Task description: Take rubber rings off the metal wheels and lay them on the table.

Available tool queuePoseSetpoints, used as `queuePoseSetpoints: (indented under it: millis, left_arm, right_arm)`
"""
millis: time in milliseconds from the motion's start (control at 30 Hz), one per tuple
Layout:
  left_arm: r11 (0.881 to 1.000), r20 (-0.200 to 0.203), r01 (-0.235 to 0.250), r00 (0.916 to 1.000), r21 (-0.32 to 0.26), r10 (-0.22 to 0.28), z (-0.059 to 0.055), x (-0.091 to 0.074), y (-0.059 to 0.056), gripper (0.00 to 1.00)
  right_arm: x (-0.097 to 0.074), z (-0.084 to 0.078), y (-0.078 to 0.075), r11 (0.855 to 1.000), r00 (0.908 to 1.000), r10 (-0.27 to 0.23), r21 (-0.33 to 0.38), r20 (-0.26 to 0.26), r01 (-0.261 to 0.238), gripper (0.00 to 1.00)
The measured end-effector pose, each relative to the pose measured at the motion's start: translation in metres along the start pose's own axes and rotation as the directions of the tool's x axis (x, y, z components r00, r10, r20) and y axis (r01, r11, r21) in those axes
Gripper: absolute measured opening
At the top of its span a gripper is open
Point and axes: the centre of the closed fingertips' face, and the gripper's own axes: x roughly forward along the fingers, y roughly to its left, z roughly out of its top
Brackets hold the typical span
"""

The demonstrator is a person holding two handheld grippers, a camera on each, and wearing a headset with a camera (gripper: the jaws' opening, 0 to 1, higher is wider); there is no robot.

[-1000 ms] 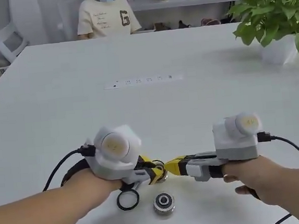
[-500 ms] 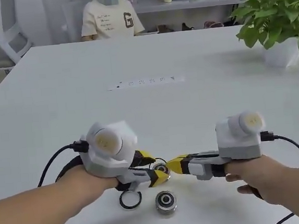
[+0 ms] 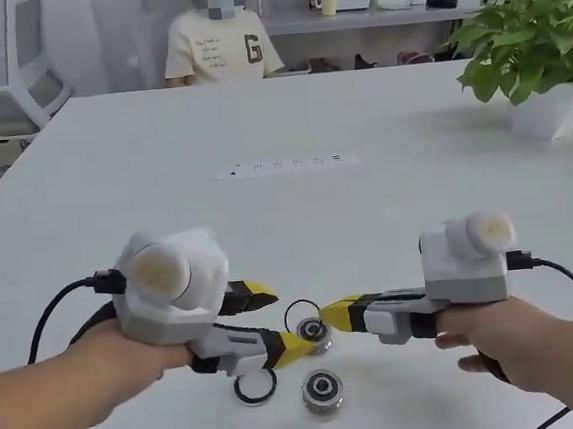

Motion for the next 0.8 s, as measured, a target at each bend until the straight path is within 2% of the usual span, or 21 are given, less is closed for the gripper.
queuePoseSetpoints:
  millis: [333,433,467,800]
  left_arm:
    - [1.000,0.019,-0.010,0.9998,-0.027,0.011,-0.002,-0.022,-0.003,0.50]
    - [1.000,0.021,-0.011,0.9997,-0.028,0.012,-0.003,-0.023,-0.003,0.52]
    - [0.999,0.029,-0.013,0.9995,-0.040,0.014,-0.003,-0.031,-0.006,0.52]
    - [0.997,0.051,-0.026,0.9982,-0.071,0.030,-0.007,-0.052,-0.007,0.60]
  right_arm:
    - [0.002,0.004,0.012,1.000,0.9997,0.026,-0.006,-0.003,-0.026,0.00]
    - [0.002,0.004,0.013,1.000,0.9996,0.027,-0.007,-0.003,-0.027,0.00]
    - [0.003,0.005,0.018,0.999,0.9992,0.040,-0.009,-0.007,-0.040,0.00]
    - [0.012,0.002,0.033,0.997,0.9964,0.077,-0.017,-0.036,-0.078,0.00]
